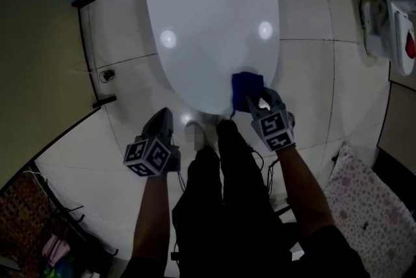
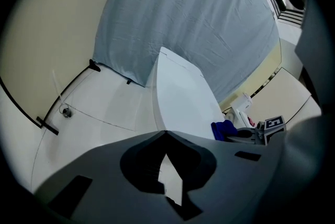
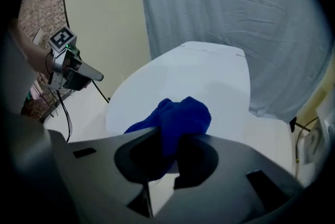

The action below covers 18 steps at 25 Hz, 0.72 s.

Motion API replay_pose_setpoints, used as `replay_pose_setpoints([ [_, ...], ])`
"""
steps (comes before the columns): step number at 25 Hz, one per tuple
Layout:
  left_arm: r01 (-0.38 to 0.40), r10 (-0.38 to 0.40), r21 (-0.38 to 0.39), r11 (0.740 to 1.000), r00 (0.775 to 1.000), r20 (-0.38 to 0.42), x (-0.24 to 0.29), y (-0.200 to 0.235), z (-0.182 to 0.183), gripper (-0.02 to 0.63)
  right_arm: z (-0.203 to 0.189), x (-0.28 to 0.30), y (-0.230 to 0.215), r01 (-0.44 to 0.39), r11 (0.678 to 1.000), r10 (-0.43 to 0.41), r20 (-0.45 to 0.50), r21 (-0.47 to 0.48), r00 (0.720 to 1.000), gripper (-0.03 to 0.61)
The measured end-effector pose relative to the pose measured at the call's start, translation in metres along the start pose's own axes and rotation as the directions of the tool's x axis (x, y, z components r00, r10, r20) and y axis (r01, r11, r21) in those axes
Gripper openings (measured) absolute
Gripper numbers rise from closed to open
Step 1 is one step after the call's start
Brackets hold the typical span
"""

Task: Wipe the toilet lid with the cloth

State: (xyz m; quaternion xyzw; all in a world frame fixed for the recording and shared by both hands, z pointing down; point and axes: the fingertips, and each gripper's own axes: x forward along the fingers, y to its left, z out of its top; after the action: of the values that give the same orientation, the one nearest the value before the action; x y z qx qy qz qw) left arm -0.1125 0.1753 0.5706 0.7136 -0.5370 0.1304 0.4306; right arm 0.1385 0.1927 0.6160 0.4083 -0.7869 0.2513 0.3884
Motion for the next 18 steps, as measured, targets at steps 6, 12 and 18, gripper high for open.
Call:
replay_pose_setpoints([
  [6, 0.021, -0.021, 0.025, 0.999, 1.000, -0.018, 0.005, -0.011, -0.006, -0.008, -0.013, -0.014, -0.026, 0.082, 0.995, -0.082, -0.008, 0.056, 0.997, 0.058],
  [12, 0.036, -0.038, 0.049, 0.998, 0.998, 0.055, -0.015, -0.007, 0.036, -0.008, -0.019, -0.033, -0.075, 0.225, 0.973, -0.229, -0.112, -0.050, 0.967, 0.055],
  [18, 0.062, -0.082, 0.108, 0.992, 0.978, 0.194, -0.078, -0.017, 0.112, -0.008, 0.034, -0.108, -0.087, 0.298, 0.944, -0.314, 0.108, 0.143, 0.943, 0.055],
])
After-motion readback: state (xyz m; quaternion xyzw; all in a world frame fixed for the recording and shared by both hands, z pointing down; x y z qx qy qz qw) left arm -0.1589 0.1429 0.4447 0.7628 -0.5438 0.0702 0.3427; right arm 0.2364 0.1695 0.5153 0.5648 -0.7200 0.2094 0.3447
